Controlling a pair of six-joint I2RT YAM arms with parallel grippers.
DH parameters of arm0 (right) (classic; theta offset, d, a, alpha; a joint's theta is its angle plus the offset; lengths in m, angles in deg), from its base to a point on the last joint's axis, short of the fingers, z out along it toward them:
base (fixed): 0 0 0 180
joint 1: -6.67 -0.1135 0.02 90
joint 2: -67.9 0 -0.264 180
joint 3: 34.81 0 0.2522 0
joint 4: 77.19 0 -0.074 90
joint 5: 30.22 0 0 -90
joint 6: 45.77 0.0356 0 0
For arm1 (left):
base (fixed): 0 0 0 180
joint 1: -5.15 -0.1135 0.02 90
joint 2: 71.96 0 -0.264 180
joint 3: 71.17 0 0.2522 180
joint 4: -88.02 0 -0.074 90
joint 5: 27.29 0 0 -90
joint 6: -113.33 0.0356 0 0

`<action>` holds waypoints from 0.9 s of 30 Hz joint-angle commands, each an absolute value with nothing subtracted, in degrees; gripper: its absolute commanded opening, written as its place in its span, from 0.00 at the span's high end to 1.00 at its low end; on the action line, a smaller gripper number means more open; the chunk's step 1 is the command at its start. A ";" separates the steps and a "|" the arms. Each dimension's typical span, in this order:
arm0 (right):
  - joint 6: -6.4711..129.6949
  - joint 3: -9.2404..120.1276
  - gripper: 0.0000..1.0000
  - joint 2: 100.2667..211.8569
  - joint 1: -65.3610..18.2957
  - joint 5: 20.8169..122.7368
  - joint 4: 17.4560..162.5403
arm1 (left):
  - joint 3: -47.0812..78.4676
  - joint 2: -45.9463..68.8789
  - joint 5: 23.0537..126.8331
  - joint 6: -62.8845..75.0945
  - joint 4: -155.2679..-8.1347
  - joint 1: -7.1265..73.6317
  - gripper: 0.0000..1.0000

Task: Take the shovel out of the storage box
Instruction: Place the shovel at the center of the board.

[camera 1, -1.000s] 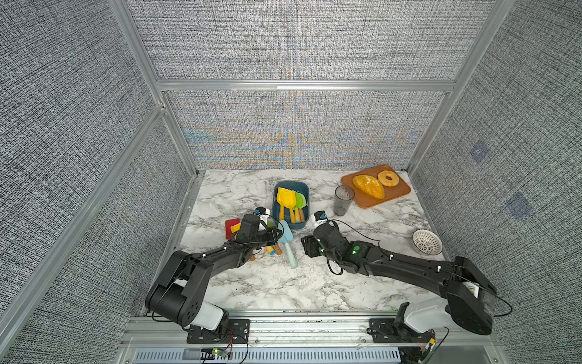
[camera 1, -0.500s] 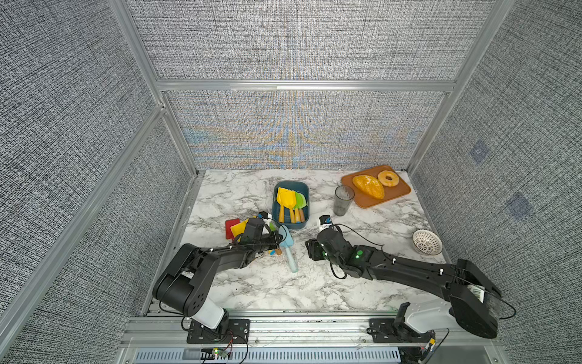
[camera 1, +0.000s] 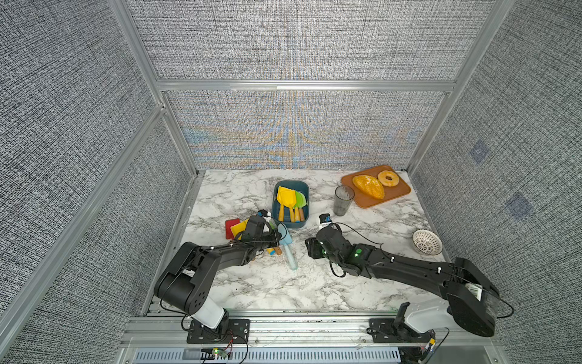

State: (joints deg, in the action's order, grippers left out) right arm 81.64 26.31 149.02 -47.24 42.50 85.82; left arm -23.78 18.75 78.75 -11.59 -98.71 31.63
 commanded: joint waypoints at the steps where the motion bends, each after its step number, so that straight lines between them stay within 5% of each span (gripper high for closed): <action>1: 81.20 26.50 0.38 148.42 -47.07 42.47 86.50 | -23.25 19.34 78.27 -10.78 -98.10 31.57 0.97; 5: 81.20 26.24 0.38 147.92 -46.85 42.51 86.50 | -22.63 20.60 78.36 -10.65 -97.73 31.54 0.96; 16: 81.29 26.02 0.34 148.43 -46.25 42.84 86.23 | -22.60 18.40 78.53 -11.32 -96.27 31.61 0.69; 27: 80.36 29.63 0.33 149.97 -45.10 43.96 84.84 | -23.64 9.26 79.24 -9.86 -88.95 31.56 0.57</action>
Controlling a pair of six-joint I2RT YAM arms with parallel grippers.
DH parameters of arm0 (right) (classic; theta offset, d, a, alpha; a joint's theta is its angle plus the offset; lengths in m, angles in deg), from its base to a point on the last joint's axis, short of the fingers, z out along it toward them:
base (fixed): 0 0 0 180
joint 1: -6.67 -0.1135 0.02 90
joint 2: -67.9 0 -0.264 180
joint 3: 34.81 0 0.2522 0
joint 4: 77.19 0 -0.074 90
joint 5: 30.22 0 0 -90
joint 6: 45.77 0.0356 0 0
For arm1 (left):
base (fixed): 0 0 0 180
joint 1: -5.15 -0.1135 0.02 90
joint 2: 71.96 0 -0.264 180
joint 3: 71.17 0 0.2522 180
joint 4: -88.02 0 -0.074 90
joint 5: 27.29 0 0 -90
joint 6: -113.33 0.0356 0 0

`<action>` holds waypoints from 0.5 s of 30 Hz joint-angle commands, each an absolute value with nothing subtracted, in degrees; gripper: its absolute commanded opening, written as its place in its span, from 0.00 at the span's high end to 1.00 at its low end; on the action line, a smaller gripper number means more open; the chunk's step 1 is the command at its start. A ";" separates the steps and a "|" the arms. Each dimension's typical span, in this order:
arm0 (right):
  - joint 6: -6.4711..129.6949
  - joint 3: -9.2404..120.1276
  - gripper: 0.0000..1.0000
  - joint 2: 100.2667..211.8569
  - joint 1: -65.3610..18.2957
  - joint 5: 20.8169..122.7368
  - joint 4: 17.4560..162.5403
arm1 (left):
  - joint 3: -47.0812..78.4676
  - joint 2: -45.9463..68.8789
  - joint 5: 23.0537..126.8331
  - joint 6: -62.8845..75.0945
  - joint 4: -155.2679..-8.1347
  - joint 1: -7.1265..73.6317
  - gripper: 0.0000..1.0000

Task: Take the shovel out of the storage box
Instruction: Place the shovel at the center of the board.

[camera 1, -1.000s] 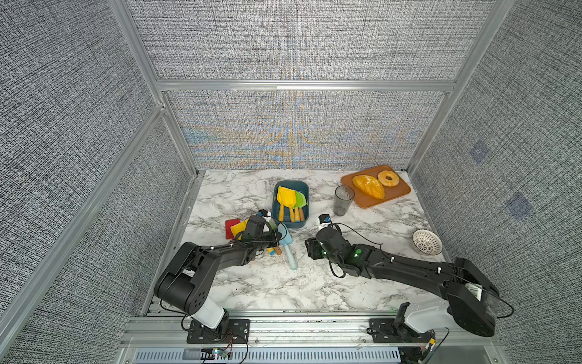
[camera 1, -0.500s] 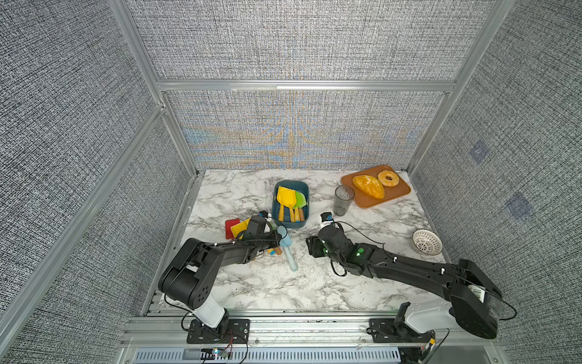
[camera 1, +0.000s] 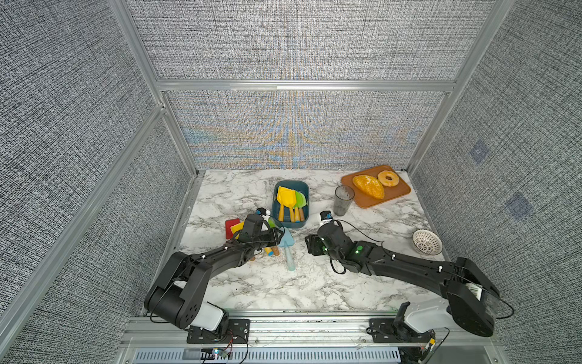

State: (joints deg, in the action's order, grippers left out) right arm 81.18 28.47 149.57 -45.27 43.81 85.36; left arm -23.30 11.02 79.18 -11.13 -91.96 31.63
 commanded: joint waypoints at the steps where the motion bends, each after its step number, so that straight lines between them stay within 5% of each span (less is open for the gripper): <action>1: 80.31 30.24 0.34 150.28 -44.89 43.96 84.51 | -23.95 8.30 79.22 -9.81 -88.37 31.61 0.56; 15: 78.70 34.67 0.34 152.62 -43.69 44.84 82.99 | -25.82 -2.51 78.91 -8.61 -82.90 31.59 0.52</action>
State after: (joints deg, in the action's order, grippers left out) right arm 79.52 33.98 152.65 -43.83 44.86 83.09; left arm -26.06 -1.94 79.16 -9.91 -84.22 31.63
